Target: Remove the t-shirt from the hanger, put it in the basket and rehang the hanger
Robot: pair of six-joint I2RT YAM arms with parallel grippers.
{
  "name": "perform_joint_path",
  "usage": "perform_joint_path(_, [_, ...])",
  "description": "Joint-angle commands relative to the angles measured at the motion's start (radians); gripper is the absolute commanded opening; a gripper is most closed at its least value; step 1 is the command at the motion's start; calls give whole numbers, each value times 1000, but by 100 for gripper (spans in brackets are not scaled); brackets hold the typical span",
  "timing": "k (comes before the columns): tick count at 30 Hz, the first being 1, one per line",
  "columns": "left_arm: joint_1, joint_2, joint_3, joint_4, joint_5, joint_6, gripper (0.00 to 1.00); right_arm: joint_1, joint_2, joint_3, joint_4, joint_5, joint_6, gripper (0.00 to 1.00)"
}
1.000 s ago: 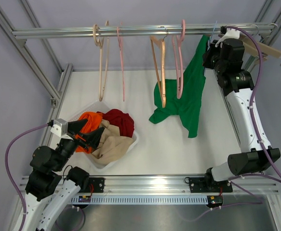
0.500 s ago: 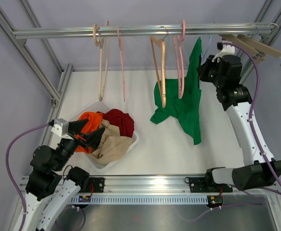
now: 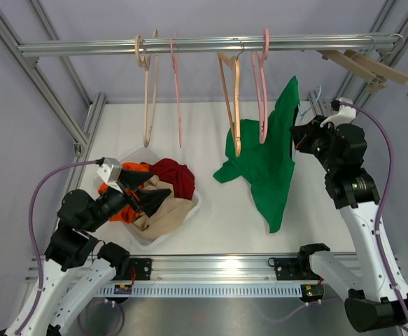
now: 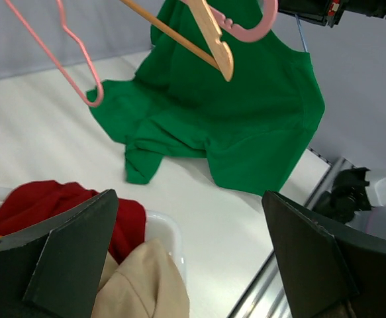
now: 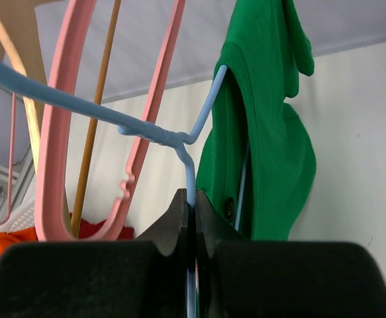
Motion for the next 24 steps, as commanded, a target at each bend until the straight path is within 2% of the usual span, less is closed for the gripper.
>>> perform_joint_path(1, [-13, 72, 65, 62, 120, -60, 96, 14, -96, -43, 16, -13, 73, 0])
perform_joint_path(5, [-71, 130, 82, 107, 100, -111, 97, 14, -192, -56, -16, -36, 117, 0])
perform_joint_path(7, [-219, 179, 110, 118, -24, -101, 97, 14, -229, -36, -58, -27, 137, 0])
perform_joint_path(8, [-278, 199, 119, 119, -24, -100, 98, 15, -237, -28, -67, -22, 140, 0])
perform_joint_path(10, [-405, 245, 139, 128, -200, -73, 99, 14, -251, -8, -82, -15, 153, 0])
perform_joint_path(11, [-530, 300, 151, 136, -255, -61, 99, 15, -257, -2, -93, -16, 156, 0])
perform_joint_path(12, [-588, 331, 179, 154, -350, -27, 99, 15, -267, 4, -101, -18, 159, 0])
perform_joint_path(14, [-747, 438, 214, 182, -455, 4, 99, 15, -275, 22, -119, -12, 171, 0])
perform_joint_path(15, [-789, 476, 249, 196, -527, 42, 99, 15, -283, 27, -122, -10, 173, 0])
perform_joint_path(17, [-885, 552, 285, 217, -578, 73, 99, 15, -287, 44, -133, -6, 168, 0])
perform_joint_path(18, [-909, 628, 323, 234, -610, 93, 99, 15, -294, 50, -144, -4, 165, 0])
perform_joint_path(24, [-1038, 865, 444, 288, -737, 159, 99, 15, -326, 99, -181, -15, 154, 0])
